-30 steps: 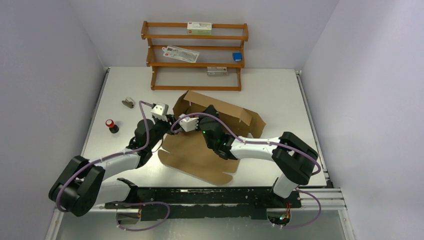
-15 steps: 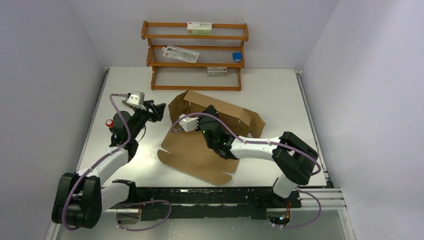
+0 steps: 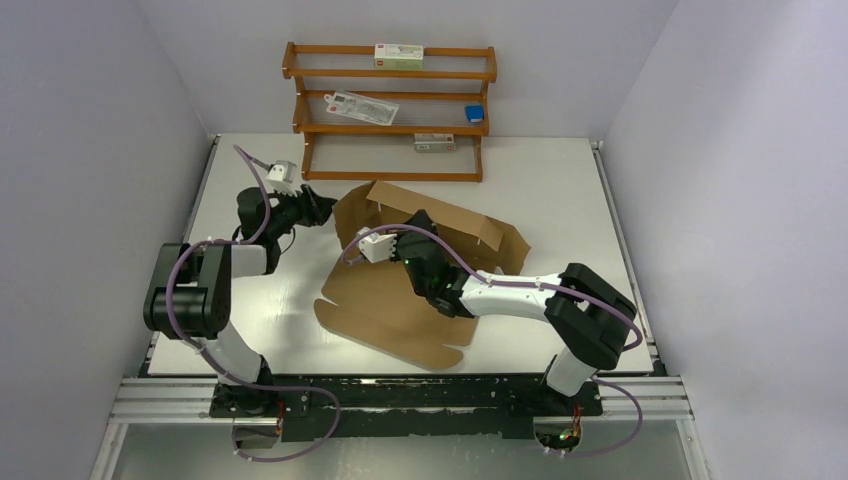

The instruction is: Fold the paper box

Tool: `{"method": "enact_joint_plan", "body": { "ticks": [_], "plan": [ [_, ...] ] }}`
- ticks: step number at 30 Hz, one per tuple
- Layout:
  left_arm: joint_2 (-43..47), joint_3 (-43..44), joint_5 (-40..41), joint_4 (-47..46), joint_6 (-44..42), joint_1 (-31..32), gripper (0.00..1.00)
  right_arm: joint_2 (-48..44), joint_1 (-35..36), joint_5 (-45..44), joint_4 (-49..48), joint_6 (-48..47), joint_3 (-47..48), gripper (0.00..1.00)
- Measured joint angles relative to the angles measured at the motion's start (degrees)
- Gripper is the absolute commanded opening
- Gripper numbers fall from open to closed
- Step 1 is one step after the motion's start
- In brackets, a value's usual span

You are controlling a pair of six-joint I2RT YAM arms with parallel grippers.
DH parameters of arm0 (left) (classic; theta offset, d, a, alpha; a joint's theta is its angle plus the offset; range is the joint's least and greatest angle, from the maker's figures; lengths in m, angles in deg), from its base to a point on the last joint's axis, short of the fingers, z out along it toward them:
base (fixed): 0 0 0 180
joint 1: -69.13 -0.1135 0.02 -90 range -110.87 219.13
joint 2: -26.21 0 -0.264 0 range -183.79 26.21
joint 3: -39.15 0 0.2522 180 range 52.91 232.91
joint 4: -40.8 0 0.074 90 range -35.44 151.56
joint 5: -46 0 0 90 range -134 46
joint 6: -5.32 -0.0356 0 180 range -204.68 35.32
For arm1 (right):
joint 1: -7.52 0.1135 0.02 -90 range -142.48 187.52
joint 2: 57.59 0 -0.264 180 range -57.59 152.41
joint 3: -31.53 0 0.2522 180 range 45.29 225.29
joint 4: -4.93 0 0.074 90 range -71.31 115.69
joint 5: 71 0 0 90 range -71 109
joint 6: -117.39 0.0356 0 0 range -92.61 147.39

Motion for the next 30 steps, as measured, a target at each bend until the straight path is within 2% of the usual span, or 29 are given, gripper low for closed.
{"method": "enact_joint_plan", "body": {
  "ticks": [13,30],
  "plan": [
    [-2.6,0.72,-8.79,-2.64,-0.37,4.83,0.61,0.04,-0.02,0.42,1.09,0.28,1.16,0.04],
    [-3.5,-6.97,-9.68,-13.03,2.89,8.87,0.61,0.5,0.0,0.26,1.73,0.7,1.49,0.03]
  ]
}}
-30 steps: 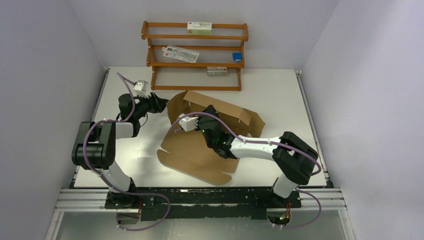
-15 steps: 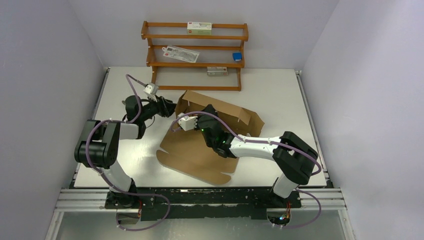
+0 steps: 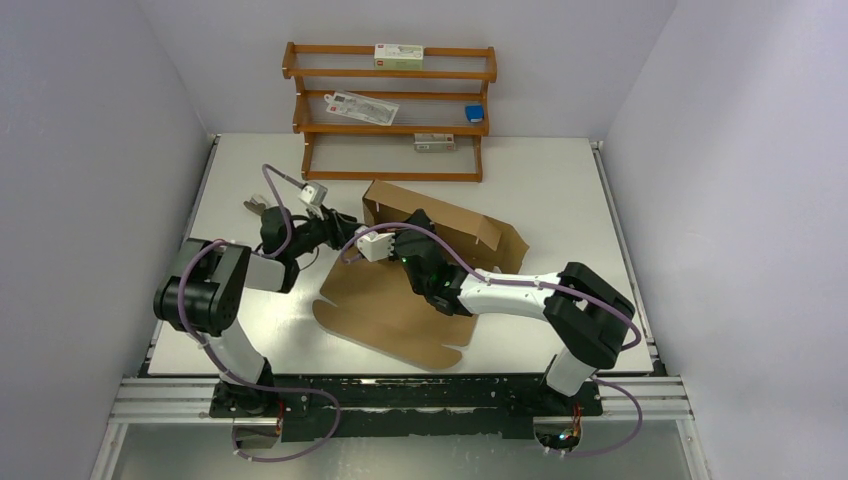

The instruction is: Fold the paper box

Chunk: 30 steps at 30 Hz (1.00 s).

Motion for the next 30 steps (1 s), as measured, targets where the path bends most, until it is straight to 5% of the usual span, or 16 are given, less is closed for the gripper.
{"method": "enact_joint_plan", "body": {
  "ticks": [30],
  "plan": [
    [-7.74,4.17,8.7,-8.26,-3.32,5.95,0.56,0.26,0.79,2.27,12.46,5.75,5.81,0.02]
  ]
}}
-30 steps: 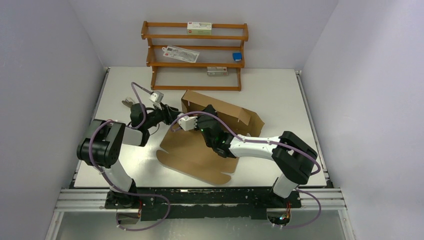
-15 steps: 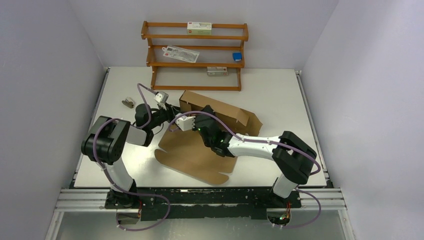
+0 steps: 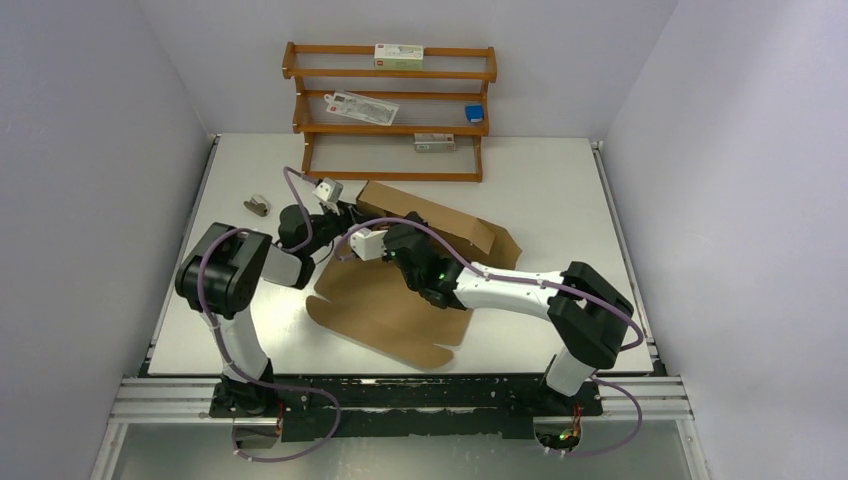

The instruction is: Fold the paper box

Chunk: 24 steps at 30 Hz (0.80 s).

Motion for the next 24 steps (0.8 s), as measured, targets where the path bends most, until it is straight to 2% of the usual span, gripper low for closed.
{"method": "enact_joint_plan", "body": {
  "ticks": [8,18,24],
  "plan": [
    [-1.29,0.79,4.81,-1.99,0.22,1.18,0.44,0.0,0.0,0.57,1.62,0.87,0.63,0.02],
    [-2.95,-0.83,15.5,-7.5,1.7,3.91,0.4,1.03,0.0,0.61,3.26,2.08,2.4,0.01],
    [-4.13,-1.18,23.08,-9.99,3.34,5.88,0.32,1.09,0.0,0.94,4.55,3.32,3.43,0.0]
  ]
}}
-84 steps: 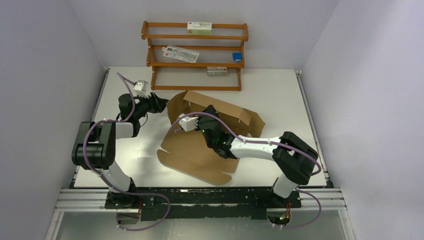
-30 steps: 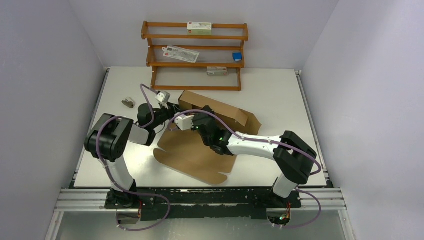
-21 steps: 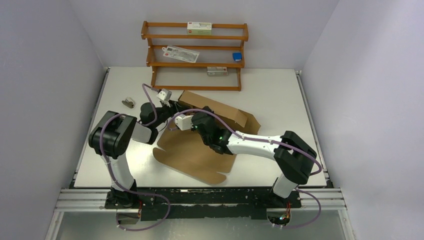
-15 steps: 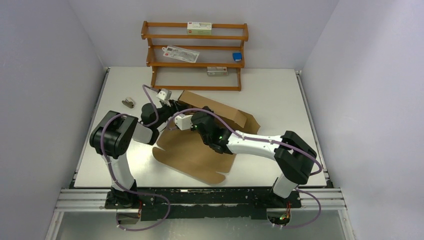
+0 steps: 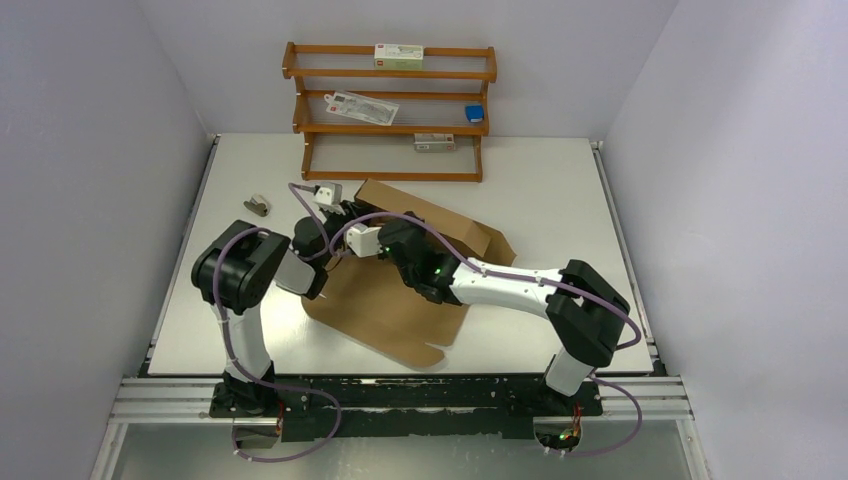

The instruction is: Fold the paper box

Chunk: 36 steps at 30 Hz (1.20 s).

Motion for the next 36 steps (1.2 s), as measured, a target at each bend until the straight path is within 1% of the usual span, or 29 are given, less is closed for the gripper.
{"method": "enact_joint_plan", "body": {
  "ticks": [4,12,25,29,32,36],
  "plan": [
    [-0.17,0.0,5.68,-0.35,0.2,1.62,0.28,0.24,-0.02,0.44,1.2,0.81,1.05,0.0],
    [-0.09,0.31,17.29,0.28,0.85,5.29,0.15,0.44,-0.28,1.42,2.91,2.58,2.32,0.0],
    [2.1,1.64,30.4,6.36,2.95,9.07,0.05,0.44,-1.22,3.52,4.59,5.68,4.15,0.0],
    [3.26,1.88,34.67,8.98,2.99,10.21,0.05,0.44,-1.33,4.39,4.68,6.6,4.35,0.0],
    [3.65,2.16,35.6,10.21,2.97,10.38,0.05,0.39,-1.7,5.18,4.59,6.97,4.35,0.03],
    [3.76,2.34,35.82,10.67,2.89,10.43,0.05,0.33,-1.95,5.7,4.48,7.17,4.35,0.12]
  ]
}}
